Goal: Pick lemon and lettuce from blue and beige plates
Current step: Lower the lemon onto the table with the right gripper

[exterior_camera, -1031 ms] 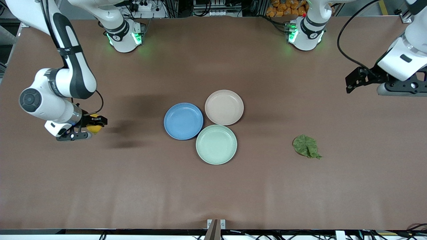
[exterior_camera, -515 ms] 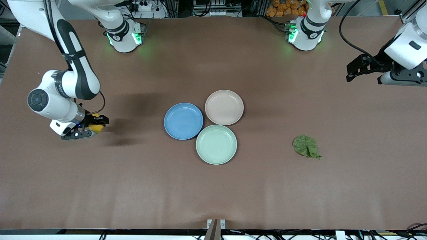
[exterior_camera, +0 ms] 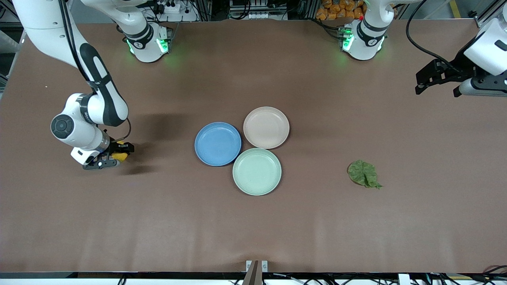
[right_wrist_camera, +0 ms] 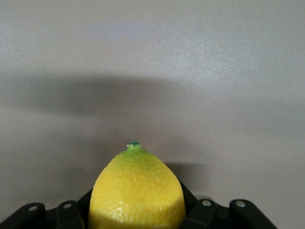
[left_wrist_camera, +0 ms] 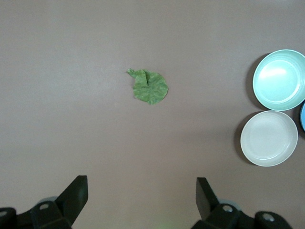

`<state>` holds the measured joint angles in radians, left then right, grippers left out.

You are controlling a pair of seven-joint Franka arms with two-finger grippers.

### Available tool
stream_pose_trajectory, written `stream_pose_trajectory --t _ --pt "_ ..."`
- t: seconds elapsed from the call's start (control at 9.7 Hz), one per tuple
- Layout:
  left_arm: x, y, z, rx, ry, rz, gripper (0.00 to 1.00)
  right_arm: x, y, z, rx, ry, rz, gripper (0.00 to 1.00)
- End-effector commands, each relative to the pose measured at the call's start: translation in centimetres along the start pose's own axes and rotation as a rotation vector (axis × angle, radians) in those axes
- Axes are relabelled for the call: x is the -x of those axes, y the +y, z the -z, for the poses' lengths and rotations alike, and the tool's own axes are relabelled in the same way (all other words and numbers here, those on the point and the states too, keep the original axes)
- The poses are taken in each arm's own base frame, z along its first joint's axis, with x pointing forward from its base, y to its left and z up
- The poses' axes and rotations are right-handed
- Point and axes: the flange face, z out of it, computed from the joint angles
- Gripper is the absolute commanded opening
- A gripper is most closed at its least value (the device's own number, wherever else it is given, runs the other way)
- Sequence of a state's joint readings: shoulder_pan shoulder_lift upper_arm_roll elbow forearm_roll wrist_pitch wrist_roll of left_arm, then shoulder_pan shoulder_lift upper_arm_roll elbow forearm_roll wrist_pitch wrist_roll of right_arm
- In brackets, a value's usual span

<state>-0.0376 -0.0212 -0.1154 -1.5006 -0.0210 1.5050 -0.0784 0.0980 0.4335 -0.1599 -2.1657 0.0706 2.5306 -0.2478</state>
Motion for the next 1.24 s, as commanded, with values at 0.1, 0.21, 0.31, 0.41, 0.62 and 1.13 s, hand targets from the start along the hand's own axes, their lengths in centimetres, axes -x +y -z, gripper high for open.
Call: stream_pose_trajectory --t 0.1,0.21,0.31,0.41,0.62,1.13 --pt "-0.2 -0.4 0.6 -0.032 0.003 -0.016 1.00 0.0 0.4 -1.1 -0.037 0.016 -0.057 0.33" --pt "-0.2 -0.6 0.7 -0.032 0.004 -0.017 1.00 -0.1 0.2 -1.3 -0.049 0.017 -0.073 0.33" --pt "-0.2 -0.6 0.7 -0.032 0.004 -0.018 1.00 -0.2 0.1 -1.3 -0.059 0.020 -0.096 0.33" --pt "-0.2 -0.7 0.6 -0.030 0.003 -0.018 1.00 -0.2 -0.1 -1.4 -0.062 0.018 -0.126 0.33" --pt "-0.2 -0.5 0.6 -0.030 0.003 -0.021 1.00 -0.2 -0.2 -1.8 -0.061 0.012 -0.127 0.34" --pt "-0.2 -0.6 0.6 -0.032 0.003 -0.018 1.00 -0.7 -0.1 -2.1 -0.062 0.004 -0.126 1.00"
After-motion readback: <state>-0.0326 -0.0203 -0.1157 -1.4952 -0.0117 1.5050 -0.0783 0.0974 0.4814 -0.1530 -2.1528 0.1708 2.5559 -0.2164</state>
